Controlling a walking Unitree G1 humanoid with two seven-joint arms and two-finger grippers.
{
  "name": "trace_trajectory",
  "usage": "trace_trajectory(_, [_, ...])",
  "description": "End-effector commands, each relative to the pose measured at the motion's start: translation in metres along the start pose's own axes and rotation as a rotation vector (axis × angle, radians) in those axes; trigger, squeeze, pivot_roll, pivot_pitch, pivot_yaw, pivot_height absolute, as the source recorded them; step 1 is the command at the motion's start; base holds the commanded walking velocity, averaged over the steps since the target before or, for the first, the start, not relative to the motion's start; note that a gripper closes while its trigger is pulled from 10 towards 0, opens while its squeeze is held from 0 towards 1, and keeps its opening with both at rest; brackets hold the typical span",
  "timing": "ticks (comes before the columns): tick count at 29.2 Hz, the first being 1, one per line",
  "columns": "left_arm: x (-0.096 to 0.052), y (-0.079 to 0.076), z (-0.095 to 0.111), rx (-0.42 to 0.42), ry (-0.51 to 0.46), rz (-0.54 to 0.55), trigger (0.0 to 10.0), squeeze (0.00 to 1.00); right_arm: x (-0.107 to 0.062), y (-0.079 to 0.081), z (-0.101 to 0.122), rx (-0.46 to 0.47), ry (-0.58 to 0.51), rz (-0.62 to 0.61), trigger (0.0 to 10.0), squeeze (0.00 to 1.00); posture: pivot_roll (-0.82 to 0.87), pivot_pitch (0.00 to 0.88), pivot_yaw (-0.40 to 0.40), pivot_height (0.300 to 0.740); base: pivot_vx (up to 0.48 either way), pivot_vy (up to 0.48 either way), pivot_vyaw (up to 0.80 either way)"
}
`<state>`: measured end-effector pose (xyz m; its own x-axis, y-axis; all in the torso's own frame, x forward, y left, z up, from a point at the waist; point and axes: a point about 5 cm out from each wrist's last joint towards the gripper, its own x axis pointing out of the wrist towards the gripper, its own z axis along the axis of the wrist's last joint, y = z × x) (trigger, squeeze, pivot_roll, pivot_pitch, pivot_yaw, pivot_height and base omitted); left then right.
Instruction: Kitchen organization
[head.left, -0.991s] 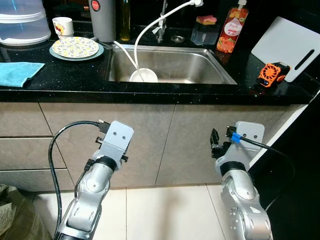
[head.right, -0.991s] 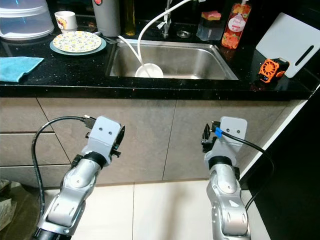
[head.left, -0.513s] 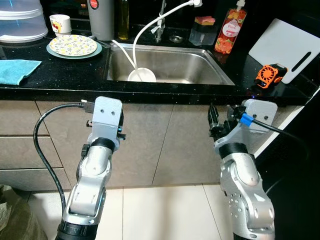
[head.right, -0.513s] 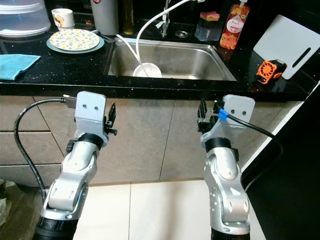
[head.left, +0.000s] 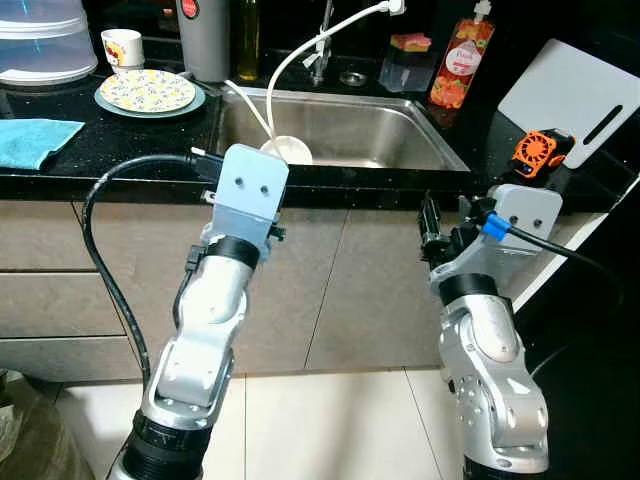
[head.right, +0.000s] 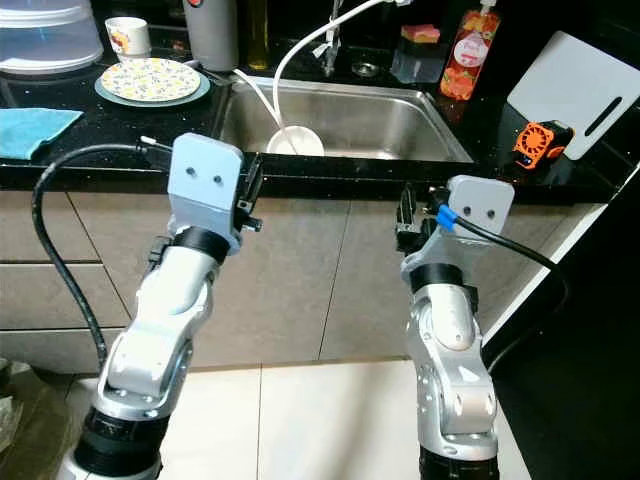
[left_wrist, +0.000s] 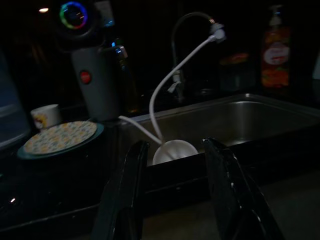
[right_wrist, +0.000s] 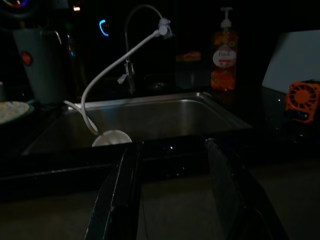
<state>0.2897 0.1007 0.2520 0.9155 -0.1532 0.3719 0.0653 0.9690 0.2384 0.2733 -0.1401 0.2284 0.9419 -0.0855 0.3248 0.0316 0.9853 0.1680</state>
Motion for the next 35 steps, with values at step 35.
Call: trace_trajectory(35, [-0.044, 0.009, -0.08, -0.038, 0.227, -0.163, 10.0, 0.0, -0.013, -0.026, -0.052, -0.05, 0.143, -0.143, 10.0, 0.0, 0.15, 0.048, -0.089, 0.74, 0.0, 0.0, 0.0])
